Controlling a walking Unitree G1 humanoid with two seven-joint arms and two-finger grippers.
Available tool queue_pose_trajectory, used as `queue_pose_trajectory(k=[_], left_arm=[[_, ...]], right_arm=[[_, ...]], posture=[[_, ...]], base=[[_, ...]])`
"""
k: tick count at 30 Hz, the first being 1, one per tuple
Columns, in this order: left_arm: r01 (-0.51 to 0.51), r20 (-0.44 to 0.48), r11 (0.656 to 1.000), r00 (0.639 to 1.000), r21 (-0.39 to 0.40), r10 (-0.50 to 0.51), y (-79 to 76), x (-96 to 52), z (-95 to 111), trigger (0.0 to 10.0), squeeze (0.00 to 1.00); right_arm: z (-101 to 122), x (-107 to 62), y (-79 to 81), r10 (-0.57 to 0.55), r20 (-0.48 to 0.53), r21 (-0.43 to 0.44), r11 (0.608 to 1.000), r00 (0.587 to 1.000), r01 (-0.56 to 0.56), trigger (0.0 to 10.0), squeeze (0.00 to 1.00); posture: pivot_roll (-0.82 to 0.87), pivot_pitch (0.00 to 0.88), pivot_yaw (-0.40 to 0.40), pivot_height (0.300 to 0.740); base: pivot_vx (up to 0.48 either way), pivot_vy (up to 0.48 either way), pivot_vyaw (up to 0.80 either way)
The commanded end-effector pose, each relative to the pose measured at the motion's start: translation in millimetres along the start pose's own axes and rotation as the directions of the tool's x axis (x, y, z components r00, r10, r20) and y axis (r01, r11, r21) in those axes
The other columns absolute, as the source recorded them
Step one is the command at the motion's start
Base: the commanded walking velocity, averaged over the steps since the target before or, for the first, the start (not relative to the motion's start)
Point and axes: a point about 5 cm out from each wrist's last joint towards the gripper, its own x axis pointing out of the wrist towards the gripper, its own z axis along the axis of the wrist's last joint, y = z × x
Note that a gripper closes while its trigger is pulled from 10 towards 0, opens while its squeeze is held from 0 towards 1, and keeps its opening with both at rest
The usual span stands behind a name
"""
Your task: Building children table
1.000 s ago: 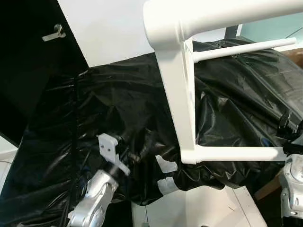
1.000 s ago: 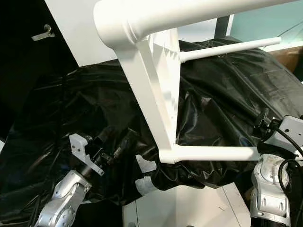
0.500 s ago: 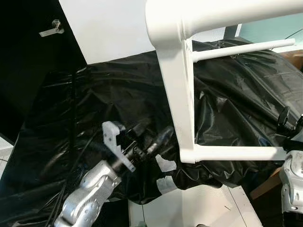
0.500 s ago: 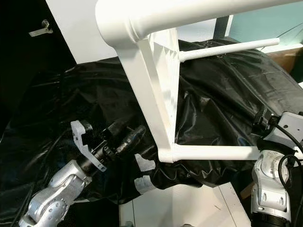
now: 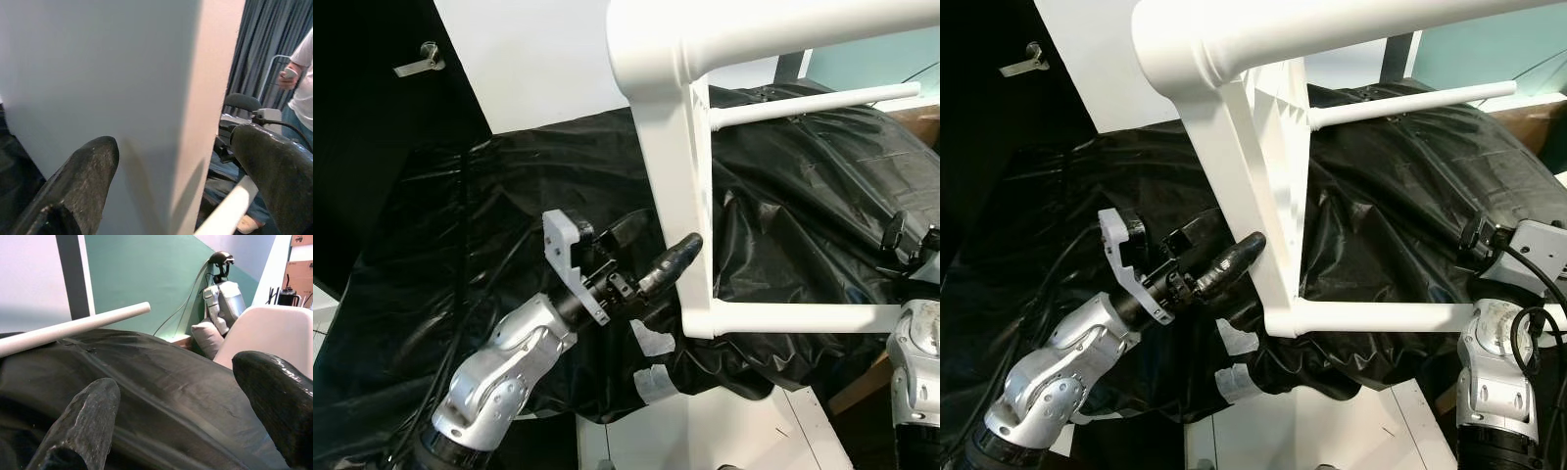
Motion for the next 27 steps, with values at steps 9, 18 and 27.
queue_pose_trajectory(k=[9,18,27], left_arm=[[0.052,-0.051,0.995,0.998,0.088,-0.048,3.0,32.5,7.2,10.0,0.0],[-0.294,-0.15,0.889,0.919,0.352,0.364,42.1,47.1,-9.5,0.0,0.0],[-0.342,0.097,0.928,0.939,0.148,0.33,39.7,47.1,-2.2,10.0,0.0]], right_arm=[[-6.4,-3.2,-0.2,-0.008,-0.027,-0.007,1.0,1.0,0.008,10.0,0.0],[-4.9,-0.6,1.1,0.0,-0.022,-0.003,1.0,1.0,0.0,10.0,0.0],[-7.5,5.7,23.1,0.128,-0.061,0.041,0.991,0.99,-0.125,10.0,0.0]], posture=[[0.12,0.0,0.051,0.74],[0.12,0.0,0.045,0.74],[0.11,0.0,0.048,0.74]], base=[[0.0,0.0,0.0],[0.0,0.0,0.0],[0.0,0.0,0.0]])
